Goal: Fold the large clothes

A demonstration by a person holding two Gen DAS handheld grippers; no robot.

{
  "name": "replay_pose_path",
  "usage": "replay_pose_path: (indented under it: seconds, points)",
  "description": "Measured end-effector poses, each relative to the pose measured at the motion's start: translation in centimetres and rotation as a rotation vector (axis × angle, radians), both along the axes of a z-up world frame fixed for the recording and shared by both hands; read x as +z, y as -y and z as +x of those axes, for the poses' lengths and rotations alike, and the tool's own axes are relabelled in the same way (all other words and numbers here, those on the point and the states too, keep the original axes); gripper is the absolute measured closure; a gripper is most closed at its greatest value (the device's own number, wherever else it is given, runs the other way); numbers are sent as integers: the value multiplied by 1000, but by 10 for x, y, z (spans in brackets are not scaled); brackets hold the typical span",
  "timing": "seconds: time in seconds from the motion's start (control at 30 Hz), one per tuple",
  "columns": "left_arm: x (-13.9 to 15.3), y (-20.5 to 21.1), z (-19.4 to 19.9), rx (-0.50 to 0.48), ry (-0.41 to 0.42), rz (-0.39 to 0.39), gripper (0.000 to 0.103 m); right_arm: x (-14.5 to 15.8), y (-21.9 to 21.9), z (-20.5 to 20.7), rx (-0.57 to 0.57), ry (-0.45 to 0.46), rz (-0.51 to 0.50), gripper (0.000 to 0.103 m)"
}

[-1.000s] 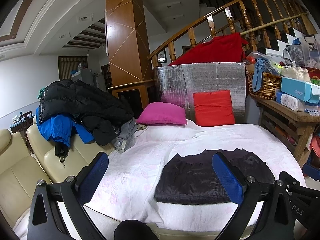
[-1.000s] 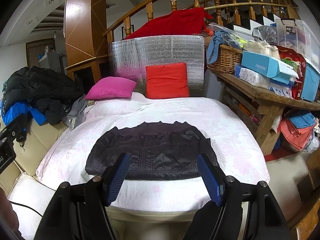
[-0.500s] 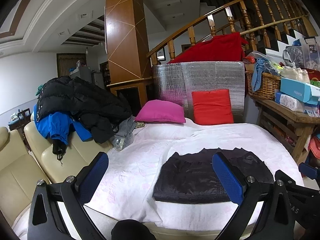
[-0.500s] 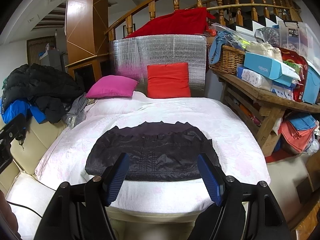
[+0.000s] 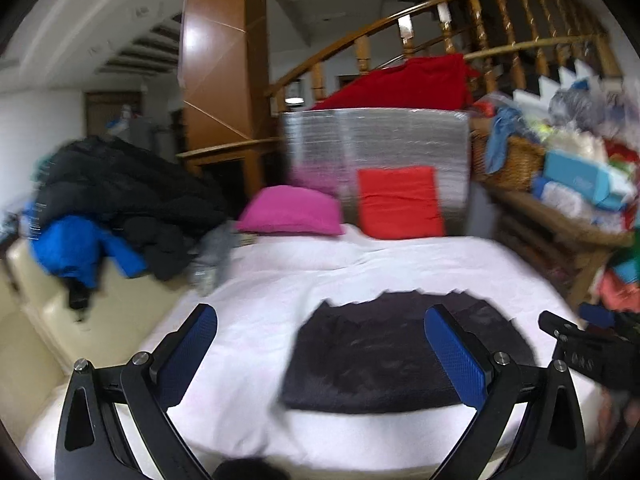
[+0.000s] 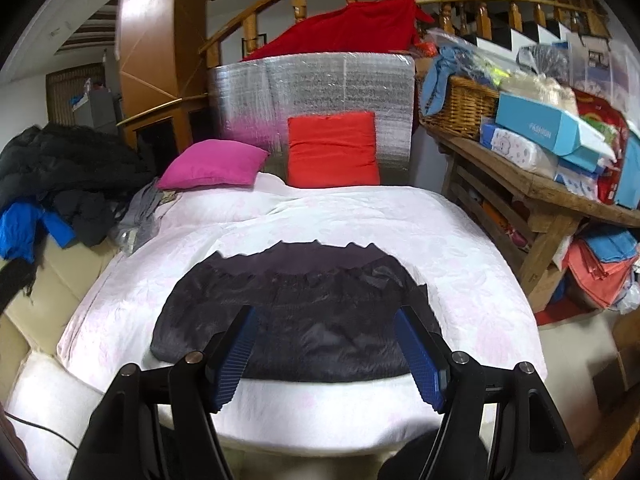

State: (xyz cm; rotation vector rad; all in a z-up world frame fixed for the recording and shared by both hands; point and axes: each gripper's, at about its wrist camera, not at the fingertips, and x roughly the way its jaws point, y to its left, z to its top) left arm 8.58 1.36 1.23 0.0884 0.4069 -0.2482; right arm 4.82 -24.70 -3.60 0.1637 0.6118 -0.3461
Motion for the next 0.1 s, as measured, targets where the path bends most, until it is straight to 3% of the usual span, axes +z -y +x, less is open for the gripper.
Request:
replay_pose_path:
  seconds: [0.07, 0.1]
  points:
    - [2, -26, 49, 38, -37, -62, 0, -4, 43, 18, -47, 11, 22, 29]
    - [-2, -43, 82, 108, -57, -76, 0, -9, 69, 28, -70, 22, 40, 23]
